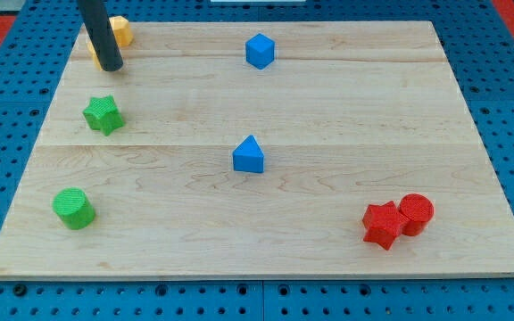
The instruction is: Push the yellow heart along with the yellow hexagon up a bit
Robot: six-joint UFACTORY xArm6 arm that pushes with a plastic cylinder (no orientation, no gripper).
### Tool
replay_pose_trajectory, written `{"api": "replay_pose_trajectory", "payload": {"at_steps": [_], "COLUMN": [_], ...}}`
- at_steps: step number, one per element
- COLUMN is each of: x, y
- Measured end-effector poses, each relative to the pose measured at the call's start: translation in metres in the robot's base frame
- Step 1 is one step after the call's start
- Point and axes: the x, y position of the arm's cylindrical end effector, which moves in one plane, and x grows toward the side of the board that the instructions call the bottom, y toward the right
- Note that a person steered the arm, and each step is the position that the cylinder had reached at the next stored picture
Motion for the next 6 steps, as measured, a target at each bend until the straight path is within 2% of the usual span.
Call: {"api": "replay_pose_trajectory", "payload": {"at_steps": [1, 2, 3, 5, 6], "x": [0.003, 0.034, 0.022, -0.035, -0.028], "y": [-0.003, -0.028, -0.035, -0.02, -0.027]}}
